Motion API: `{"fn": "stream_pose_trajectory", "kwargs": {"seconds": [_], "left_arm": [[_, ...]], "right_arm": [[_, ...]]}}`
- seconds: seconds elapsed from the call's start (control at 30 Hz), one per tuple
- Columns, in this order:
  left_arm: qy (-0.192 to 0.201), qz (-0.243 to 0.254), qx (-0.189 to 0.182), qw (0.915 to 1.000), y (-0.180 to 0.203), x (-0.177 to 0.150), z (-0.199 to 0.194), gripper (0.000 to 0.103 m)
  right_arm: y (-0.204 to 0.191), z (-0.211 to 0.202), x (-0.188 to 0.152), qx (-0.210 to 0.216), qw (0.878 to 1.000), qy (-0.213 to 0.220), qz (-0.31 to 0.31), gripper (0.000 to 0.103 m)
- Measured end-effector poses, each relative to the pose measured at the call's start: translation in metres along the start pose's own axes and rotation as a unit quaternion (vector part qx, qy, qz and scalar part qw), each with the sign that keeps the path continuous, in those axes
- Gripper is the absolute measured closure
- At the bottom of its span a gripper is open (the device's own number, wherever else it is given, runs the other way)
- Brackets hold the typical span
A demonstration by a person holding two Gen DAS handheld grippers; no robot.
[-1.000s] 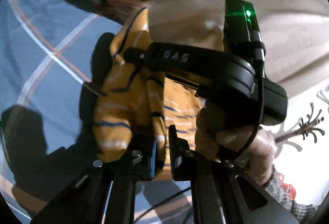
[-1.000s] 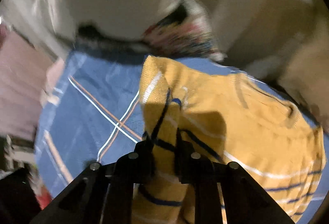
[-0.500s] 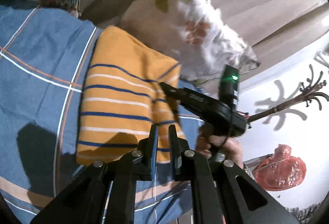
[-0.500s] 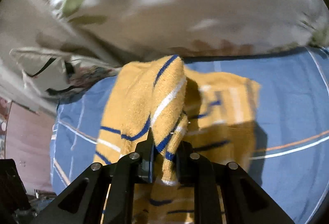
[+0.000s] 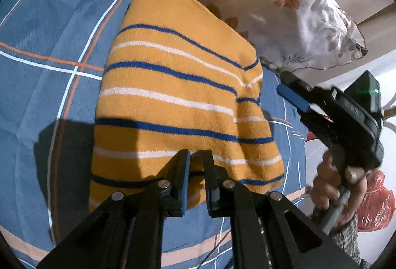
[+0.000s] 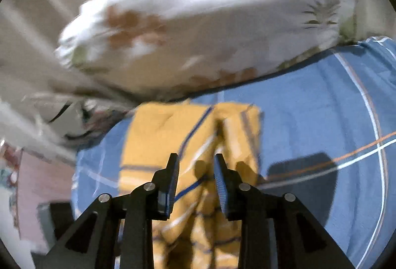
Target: Fold small clothes
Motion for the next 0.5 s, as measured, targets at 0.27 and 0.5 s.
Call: {"fn": "stream_pose_trajectory", "kwargs": {"seconds": [0.27, 0.5], "left_arm": [[0.024, 0.019, 0.013, 0.9995, 0.004, -0.006, -0.035, 0.093], [0.037, 0.014, 0.029, 0.9988, -0.004, 0.005, -0.045, 0.089]], "right_arm": [[-0.005, 0.038, -0.043, -0.025, 0.998, -0.061, 0.009, 0.072], [0.011, 0.004, -0.021, 0.039, 0.999, -0.015, 0.03, 0.098]]}}
Point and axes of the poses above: each gripper's, at about its wrist camera, not at the fingertips, and z roughly the way its jaws point, y to its right, x to its top, the point moved 3 cm from there along z, roughly the way its jaws point, and after that the axes turned 12 degrees about z, right-handed, at the moved point
